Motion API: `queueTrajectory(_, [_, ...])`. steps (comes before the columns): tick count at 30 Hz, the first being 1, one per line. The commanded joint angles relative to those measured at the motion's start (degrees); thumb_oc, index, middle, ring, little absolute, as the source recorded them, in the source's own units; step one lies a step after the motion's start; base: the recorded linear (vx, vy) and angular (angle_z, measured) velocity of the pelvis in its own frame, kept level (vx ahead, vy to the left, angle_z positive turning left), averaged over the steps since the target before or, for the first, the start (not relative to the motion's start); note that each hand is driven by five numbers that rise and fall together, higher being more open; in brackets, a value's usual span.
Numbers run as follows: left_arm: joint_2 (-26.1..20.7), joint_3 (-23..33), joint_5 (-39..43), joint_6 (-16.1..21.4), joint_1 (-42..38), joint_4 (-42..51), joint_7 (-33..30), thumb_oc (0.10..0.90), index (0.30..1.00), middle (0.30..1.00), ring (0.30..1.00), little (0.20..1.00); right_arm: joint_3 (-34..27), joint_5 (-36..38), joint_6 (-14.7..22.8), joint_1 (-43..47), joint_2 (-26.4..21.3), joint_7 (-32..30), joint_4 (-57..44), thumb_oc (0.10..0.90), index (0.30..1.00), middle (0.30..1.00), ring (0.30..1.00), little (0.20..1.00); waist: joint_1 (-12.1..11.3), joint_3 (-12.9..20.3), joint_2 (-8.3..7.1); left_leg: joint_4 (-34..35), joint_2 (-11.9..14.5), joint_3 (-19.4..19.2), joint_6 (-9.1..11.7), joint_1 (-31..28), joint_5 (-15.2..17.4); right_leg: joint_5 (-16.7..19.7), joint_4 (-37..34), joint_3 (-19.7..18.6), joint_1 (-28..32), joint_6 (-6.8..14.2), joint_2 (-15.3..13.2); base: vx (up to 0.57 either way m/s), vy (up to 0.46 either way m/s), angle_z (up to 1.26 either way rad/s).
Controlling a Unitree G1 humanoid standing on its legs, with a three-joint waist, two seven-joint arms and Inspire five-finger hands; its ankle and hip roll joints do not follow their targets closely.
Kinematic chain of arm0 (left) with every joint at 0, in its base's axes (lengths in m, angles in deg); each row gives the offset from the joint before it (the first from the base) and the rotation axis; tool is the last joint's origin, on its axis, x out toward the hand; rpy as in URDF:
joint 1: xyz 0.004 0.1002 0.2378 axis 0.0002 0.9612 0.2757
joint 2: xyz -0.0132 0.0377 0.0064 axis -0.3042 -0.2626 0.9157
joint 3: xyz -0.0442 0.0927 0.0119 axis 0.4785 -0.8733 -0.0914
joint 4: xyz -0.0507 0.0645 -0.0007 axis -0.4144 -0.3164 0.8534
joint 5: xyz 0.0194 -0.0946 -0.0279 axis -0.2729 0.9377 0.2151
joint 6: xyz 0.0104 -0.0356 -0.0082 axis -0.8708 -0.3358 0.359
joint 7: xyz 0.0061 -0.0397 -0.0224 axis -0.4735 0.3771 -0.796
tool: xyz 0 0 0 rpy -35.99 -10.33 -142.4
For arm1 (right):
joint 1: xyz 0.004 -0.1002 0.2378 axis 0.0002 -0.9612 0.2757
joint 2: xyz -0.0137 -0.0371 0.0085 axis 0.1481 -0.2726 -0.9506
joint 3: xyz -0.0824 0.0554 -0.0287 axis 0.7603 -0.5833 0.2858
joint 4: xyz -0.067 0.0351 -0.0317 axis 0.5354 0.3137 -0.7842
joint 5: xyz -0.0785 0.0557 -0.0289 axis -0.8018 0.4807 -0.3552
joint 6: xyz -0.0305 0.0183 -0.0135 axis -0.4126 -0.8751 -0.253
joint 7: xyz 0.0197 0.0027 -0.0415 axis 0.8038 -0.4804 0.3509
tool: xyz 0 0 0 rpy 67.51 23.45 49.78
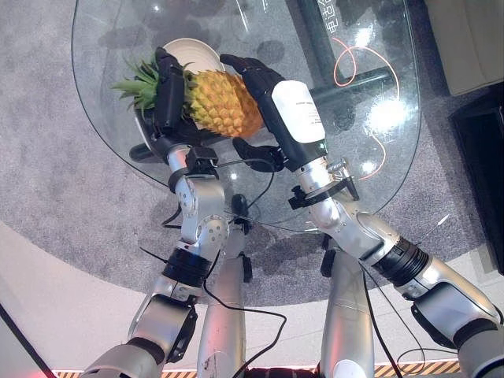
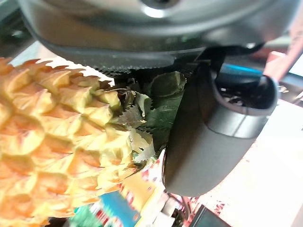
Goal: Pick up the fruit to the plate
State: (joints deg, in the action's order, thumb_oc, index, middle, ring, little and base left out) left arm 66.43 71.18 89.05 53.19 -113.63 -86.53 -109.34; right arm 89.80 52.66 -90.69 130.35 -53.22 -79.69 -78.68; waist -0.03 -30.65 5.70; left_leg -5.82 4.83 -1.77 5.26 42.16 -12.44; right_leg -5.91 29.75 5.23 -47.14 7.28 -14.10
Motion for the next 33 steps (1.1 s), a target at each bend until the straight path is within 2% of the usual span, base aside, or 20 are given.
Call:
queueTrajectory(1, [-3.52, 2.42, -10.31, 6.02, -8.77, 3.96, -0.74, 0.100, 0.300, 0.300, 0.300, 0.200, -5.19, -0.52, 3.05, 6.53, 1.23, -5.26, -7.55, 0.800, 0.900, 0.900, 0.900, 0.900, -1.11, 0.85, -1.07, -2.29, -3.33, -2.42, -0.36, -1.67, 6.23, 7.10, -14.01, 4.80, 5.05, -0.24, 2.55, 0.00, 0.000, 0.00])
queueTrajectory(8, [-3.93, 3.32, -12.70, 6.65, -8.94, 2.82, -3.54, 0.100, 0.300, 0.300, 0.300, 0.200, -5.80, -0.91, 3.48, 6.08, 1.18, -5.52, -7.01, 0.800, 0.900, 0.900, 0.900, 0.900, -1.05, 0.85, -1.08, -2.40, -3.31, -2.47, -0.33, -1.68, 6.33, 7.00, -13.91, 4.77, 5.00, -0.31, 2.55, 0.00, 0.000, 0.00])
queueTrajectory(13, [-3.83, 4.01, -11.53, 7.86, -8.93, 1.85, -4.63, 0.100, 0.300, 0.300, 0.300, 0.200, -5.81, -0.99, 3.24, 6.00, 1.28, -5.86, -6.38, 0.800, 0.900, 0.900, 0.900, 0.900, -1.01, 0.85, -1.10, -2.35, -3.30, -2.54, -0.24, -2.05, 6.69, 6.45, -13.84, 4.69, 5.37, -0.27, 2.57, 0.00, 0.000, 0.00])
queueTrajectory(19, [-4.14, 4.87, -14.26, 9.30, -9.85, 0.35, -8.50, 0.100, 0.300, 0.300, 0.300, 0.200, -6.20, -0.14, 2.21, 6.05, 0.94, -8.08, -5.02, 0.800, 0.900, 0.900, 0.900, 0.900, -0.80, 0.85, -1.11, -2.00, -3.17, -2.63, -0.07, -2.31, 6.59, 6.56, -14.27, 4.58, 5.58, -0.23, 2.57, 0.00, 0.000, 0.00])
queueTrajectory(23, [-5.08, 5.51, -19.33, 9.81, -11.26, -1.19, -11.86, 0.100, 0.300, 0.300, 0.300, 0.200, -7.13, 1.93, 0.48, 6.02, 0.33, -11.13, -3.33, 0.800, 0.900, 0.900, 0.900, 0.900, -0.51, 0.85, -1.08, -1.75, -3.01, -2.79, -0.06, -1.82, 6.02, 7.12, -14.52, 4.24, 4.99, -0.38, 2.75, -0.01, 0.025, 0.00])
queueTrajectory(26, [-6.58, 5.97, -24.95, 10.04, -12.37, -4.29, -16.03, 0.100, 0.300, 0.300, 0.300, 0.200, -8.99, 4.34, 0.28, 4.34, -0.21, -15.69, 0.28, 0.800, 0.900, 0.900, 0.900, 0.900, 0.13, 0.85, -1.19, -1.76, -2.80, -3.03, 0.09, -2.33, 6.51, 6.58, -14.17, 3.79, 5.14, -0.31, 2.75, 0.00, 0.039, -0.01])
queueTrajectory(31, [-9.98, 6.19, -33.56, 9.58, -15.20, -10.11, -22.03, 0.100, 0.300, 0.300, 0.300, 0.200, -12.74, 8.71, 1.56, 1.34, -0.63, -23.25, 7.27, 0.800, 0.900, 0.900, 0.900, 0.900, 1.32, 0.85, -1.52, -1.44, -2.32, -3.59, 0.17, -2.54, 6.68, 6.45, -14.18, 3.09, 4.91, -0.37, 3.07, -0.02, 0.048, -0.02])
queueTrajectory(33, [-11.47, 6.33, -34.21, 9.21, -15.98, -11.60, -22.84, 0.100, 0.300, 0.300, 0.300, 0.200, -14.01, 10.41, 1.86, 0.41, -1.15, -24.83, 8.91, 0.800, 0.900, 0.900, 0.900, 0.900, 1.67, 0.85, -1.63, -1.30, -2.11, -3.82, 0.19, -2.58, 6.70, 6.41, -14.21, 2.86, 4.80, -0.41, 3.16, -0.01, 0.033, -0.07])
